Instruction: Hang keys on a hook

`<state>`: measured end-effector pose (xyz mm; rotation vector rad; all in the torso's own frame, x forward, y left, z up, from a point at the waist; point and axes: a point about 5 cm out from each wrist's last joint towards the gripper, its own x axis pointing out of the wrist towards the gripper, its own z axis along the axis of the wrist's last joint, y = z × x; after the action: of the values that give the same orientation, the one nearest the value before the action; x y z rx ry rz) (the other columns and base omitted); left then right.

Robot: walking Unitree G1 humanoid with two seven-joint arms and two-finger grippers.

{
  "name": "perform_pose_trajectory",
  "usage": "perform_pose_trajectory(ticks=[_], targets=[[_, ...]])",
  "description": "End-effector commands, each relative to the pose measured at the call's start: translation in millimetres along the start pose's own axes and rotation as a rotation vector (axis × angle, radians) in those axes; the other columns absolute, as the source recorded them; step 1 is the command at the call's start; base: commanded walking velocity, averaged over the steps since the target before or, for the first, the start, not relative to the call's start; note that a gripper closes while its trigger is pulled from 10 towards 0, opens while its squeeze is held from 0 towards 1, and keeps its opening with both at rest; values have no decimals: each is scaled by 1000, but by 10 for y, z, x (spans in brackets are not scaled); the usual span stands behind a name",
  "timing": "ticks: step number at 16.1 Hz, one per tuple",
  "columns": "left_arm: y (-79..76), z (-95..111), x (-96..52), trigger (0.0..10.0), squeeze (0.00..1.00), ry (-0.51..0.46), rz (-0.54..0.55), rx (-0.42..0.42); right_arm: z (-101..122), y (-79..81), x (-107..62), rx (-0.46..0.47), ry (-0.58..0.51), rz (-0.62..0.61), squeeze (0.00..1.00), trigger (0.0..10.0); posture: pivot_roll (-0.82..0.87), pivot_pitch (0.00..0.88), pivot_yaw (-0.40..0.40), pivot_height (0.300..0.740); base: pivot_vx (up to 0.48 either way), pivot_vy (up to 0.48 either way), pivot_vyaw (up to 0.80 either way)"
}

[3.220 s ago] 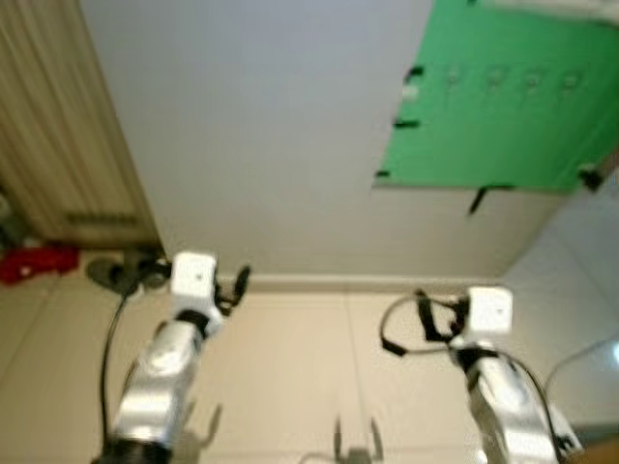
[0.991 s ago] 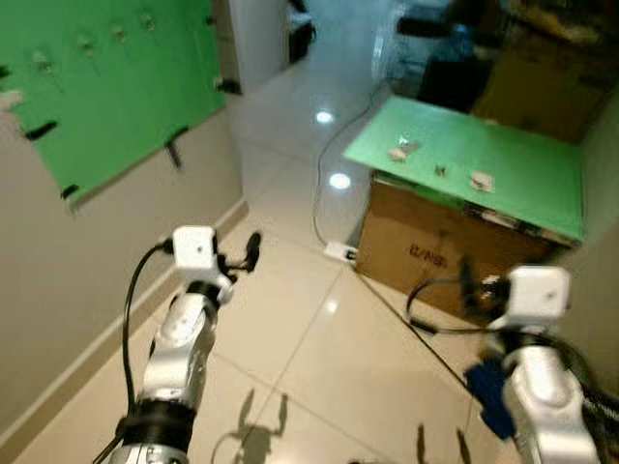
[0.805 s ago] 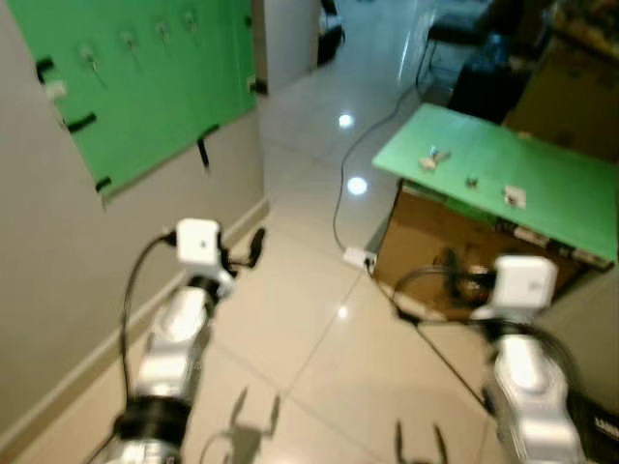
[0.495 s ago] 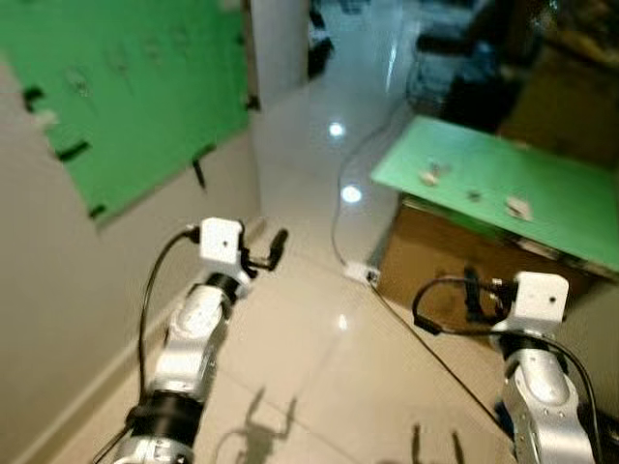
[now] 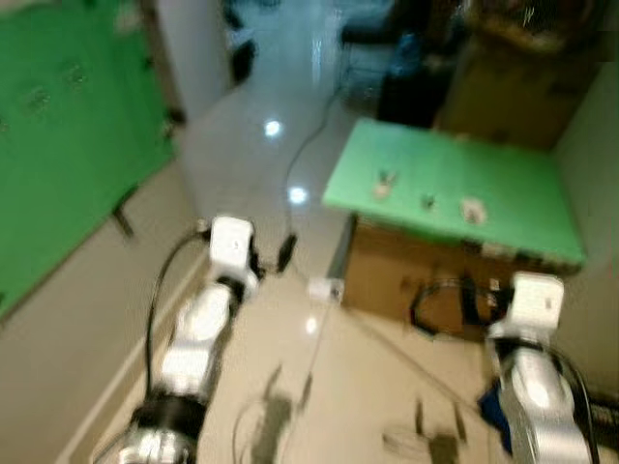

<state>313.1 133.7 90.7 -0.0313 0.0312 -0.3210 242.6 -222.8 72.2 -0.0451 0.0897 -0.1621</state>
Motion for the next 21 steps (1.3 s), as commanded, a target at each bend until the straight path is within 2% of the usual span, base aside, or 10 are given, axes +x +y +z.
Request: perform_pose_trajectory(ticks=[1,2,6,9,12,21], targets=[[44,-44,-24,10000,0,18,7,2,26,43,6,2,-11,23,0,10000,-121,0,26,740,480,0,-600],[37,-45,-23,10000,0,20,3,6,21,46,1,-23,-6,22,0,10000,-122,0,26,740,480,0,0],[-35,-59,-27,10000,0,16,-32,20,3,51,12,-19,2,21,0,10000,-123,0,31,740,468,0,0],[-28,-52,-12,10000,0,15,-36,23,5,52,6,-33,-1,22,0,10000,-124,0,31,740,458,0,-673],[6,-85,-10,10000,0,33,6,15,-6,62,-4,-44,5,35,0,10000,-126,0,31,740,458,0,0],[-65,-114,-5,10000,0,38,-29,16,-50,120,-11,-54,23,64,0,10000,-130,0,33,740,461,0,0]])
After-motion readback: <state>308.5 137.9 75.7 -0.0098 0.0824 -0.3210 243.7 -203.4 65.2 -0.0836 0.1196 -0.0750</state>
